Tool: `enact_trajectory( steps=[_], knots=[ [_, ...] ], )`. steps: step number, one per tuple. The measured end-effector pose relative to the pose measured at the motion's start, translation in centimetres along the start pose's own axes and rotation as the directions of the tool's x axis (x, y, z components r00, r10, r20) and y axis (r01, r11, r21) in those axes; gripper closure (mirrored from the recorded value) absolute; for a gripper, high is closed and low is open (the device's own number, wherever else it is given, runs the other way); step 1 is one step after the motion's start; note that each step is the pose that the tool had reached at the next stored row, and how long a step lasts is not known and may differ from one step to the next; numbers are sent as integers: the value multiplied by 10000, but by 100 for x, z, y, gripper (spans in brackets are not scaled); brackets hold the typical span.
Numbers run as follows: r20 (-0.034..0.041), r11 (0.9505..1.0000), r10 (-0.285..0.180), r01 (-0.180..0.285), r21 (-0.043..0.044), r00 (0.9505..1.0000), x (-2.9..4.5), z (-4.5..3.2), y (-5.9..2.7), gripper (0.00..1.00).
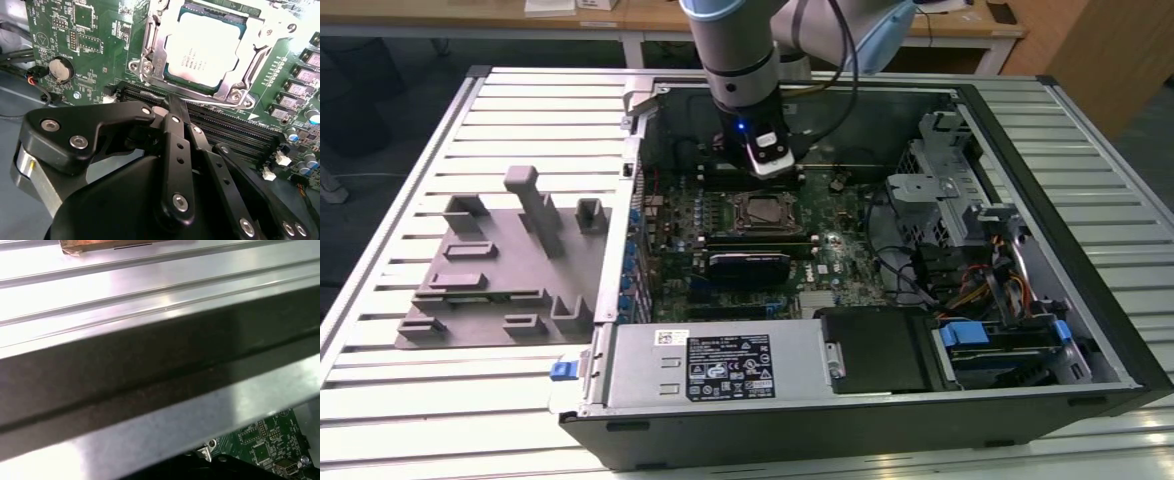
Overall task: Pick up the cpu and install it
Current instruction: 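Install the first cpu locking lever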
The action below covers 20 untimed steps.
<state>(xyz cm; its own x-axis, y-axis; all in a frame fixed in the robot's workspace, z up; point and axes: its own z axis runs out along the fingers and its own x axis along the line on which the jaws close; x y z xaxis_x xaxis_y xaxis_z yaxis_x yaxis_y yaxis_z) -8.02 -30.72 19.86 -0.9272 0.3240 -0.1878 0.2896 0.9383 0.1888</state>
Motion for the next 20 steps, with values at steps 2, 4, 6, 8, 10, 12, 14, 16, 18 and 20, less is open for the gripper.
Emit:
enact_trajectory(
  steps=[2,4,6,8,10,12,14,16,18,20],
  knots=[
    [20,10000,12,-12,-3,10000,11,4,-3,89],
    [46,10000,20,-20,-7,10000,19,10,-6,89],
    [74,10000,19,-19,-7,10000,21,17,-7,89],
    [96,10000,15,-15,-4,10000,22,22,-8,89],
    [109,10000,13,-13,2,9999,23,27,-9,89],
    [120,10000,8,-8,12,9999,24,31,-10,89],
    [135,10000,2,-3,29,9999,25,36,-11,89],
    [155,10000,-7,6,54,9999,27,43,-12,89],
    [172,10000,-15,14,76,9999,28,49,-14,89],
    [188,10000,-22,21,96,9998,29,54,-15,89]
  ],
)
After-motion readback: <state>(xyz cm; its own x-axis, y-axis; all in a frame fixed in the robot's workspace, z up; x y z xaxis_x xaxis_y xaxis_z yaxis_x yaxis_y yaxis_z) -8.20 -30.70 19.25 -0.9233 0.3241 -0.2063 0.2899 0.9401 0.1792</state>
